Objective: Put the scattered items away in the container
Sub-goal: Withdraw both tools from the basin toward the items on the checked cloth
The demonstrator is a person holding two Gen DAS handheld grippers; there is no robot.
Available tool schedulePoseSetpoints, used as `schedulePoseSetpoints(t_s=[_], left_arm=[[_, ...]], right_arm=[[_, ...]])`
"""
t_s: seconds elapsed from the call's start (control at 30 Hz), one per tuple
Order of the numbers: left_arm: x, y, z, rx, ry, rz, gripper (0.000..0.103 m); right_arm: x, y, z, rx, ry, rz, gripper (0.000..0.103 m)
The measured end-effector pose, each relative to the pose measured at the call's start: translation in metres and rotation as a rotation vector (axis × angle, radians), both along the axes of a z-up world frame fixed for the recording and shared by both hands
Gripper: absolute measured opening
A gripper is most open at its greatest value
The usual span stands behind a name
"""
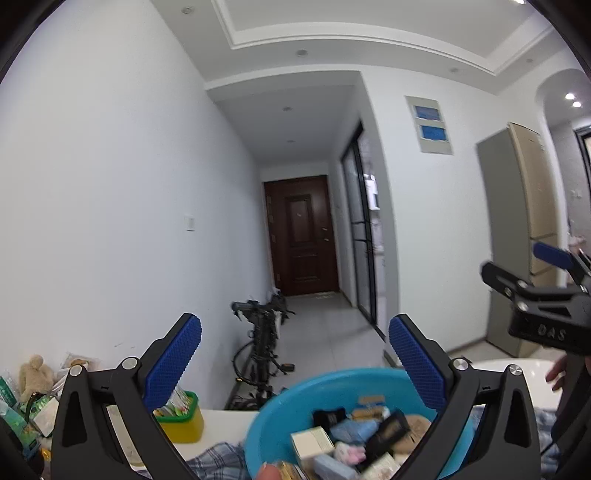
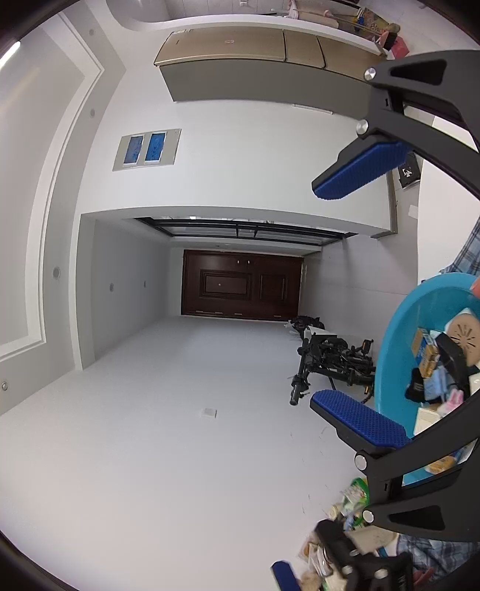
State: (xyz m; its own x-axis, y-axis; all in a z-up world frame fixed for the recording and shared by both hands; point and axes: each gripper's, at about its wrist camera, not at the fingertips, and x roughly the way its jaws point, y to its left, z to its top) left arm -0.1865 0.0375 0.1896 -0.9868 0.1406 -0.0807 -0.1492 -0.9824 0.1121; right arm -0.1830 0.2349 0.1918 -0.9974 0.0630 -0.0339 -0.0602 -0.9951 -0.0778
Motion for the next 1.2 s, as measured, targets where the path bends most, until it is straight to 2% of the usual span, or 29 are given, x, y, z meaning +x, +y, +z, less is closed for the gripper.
schedulePoseSetpoints(t_s=[0.2, 0.33, 0.6, 0.83, 1.2], left_arm=[[0.019, -0.001, -0.009, 0.021, -0.086, -0.035, 0.103], [0.039, 0.0, -0.016, -0.006, -0.105, -0.018, 0.103], [0.085, -0.006, -0.034, 0.019, -0.15, -0.031, 0.103], [0.113, -0.006, -0.049, 0.038, -0.175, -0.039, 0.103], [0.13, -0.01, -0.067, 0.055, -0.224, -0.034, 0.103]], right_arm=[[0.029, -0.003, -0.007, 0.022, -0.047, 0.02, 0.103], [0.049, -0.005, -0.016, 0.031, -0.086, 0.026, 0.103], [0.09, 0.001, -0.041, -0.007, -0.148, 0.032, 0.103], [0.112, 0.007, -0.056, -0.054, -0.183, 0.036, 0.103], [0.128, 0.005, -0.07, -0.041, -0.221, 0.028, 0.103]])
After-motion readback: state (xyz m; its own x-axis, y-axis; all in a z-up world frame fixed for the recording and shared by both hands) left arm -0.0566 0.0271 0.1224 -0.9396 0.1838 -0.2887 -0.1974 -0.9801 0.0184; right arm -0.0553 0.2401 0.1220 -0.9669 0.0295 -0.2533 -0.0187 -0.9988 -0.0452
